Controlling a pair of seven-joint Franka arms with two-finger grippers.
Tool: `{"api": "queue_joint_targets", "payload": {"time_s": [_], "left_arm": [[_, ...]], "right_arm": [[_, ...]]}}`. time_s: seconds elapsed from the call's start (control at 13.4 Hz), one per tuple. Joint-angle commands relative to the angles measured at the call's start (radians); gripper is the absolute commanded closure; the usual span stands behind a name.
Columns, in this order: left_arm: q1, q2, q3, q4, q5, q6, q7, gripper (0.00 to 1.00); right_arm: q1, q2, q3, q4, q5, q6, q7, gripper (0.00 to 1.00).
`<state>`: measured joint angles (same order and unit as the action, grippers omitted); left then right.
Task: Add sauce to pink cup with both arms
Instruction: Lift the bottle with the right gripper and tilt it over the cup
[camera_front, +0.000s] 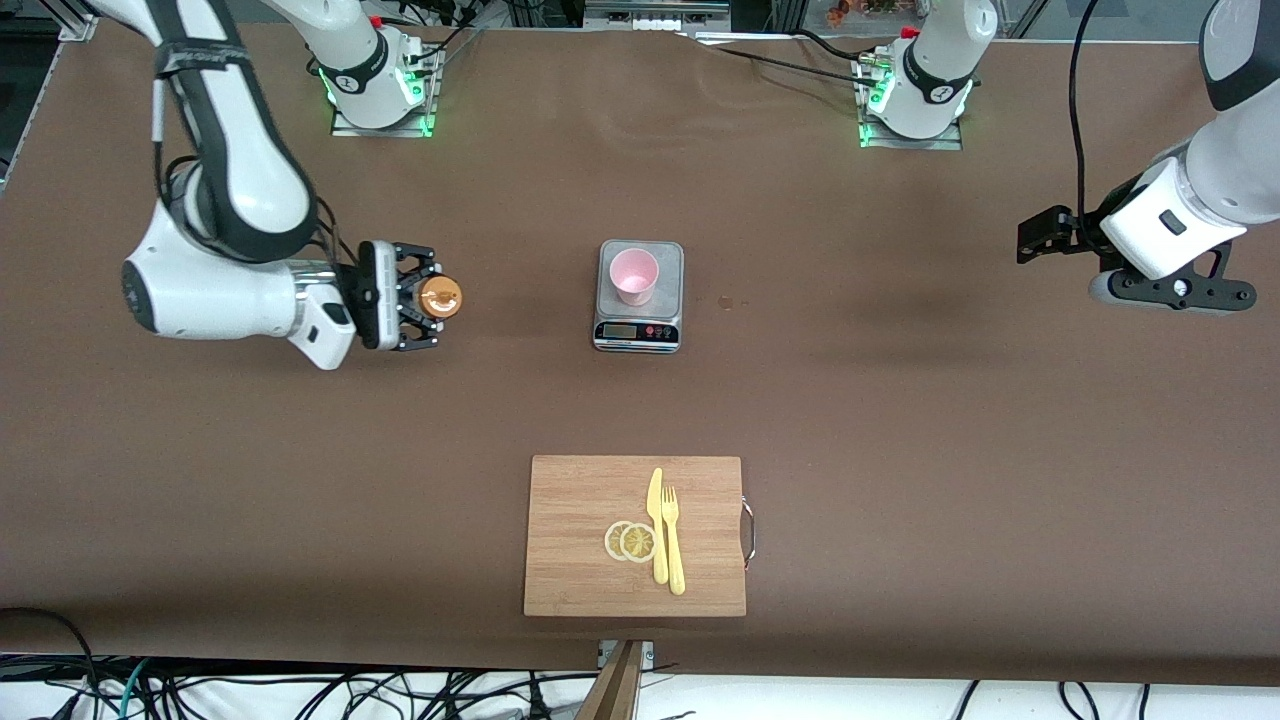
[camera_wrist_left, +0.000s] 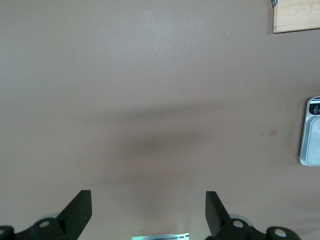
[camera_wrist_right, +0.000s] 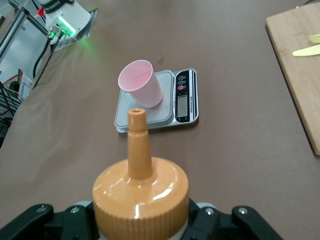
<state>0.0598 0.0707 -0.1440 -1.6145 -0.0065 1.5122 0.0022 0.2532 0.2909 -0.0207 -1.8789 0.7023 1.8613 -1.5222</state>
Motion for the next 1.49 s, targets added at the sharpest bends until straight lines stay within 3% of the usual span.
{"api": "queue_joint_targets", "payload": {"time_s": [0.0,0.6,0.9,1.42], "left_arm": [[0.000,0.009,0.000,0.022,0.002,-0.015,0.015,0.00],[0.000,0.009,0.000,0.022,0.002,-0.015,0.013,0.00],[0.000,0.009,-0.005,0.022,0.002,-0.017,0.015,0.00],[0.002,0.006,-0.005,0.024,0.002,-0.023,0.015,0.00]], "right_arm": [[0.104,-0.038,-0.030,-0.011,-0.069,0.048,0.153,0.86],[0.349,-0.012,-0.030,0.099,-0.349,0.099,0.558,0.86],[0.435,0.049,-0.030,0.168,-0.432,0.099,0.689,0.86],[0.506,0.099,-0.028,0.190,-0.541,0.099,0.797,0.86]]}}
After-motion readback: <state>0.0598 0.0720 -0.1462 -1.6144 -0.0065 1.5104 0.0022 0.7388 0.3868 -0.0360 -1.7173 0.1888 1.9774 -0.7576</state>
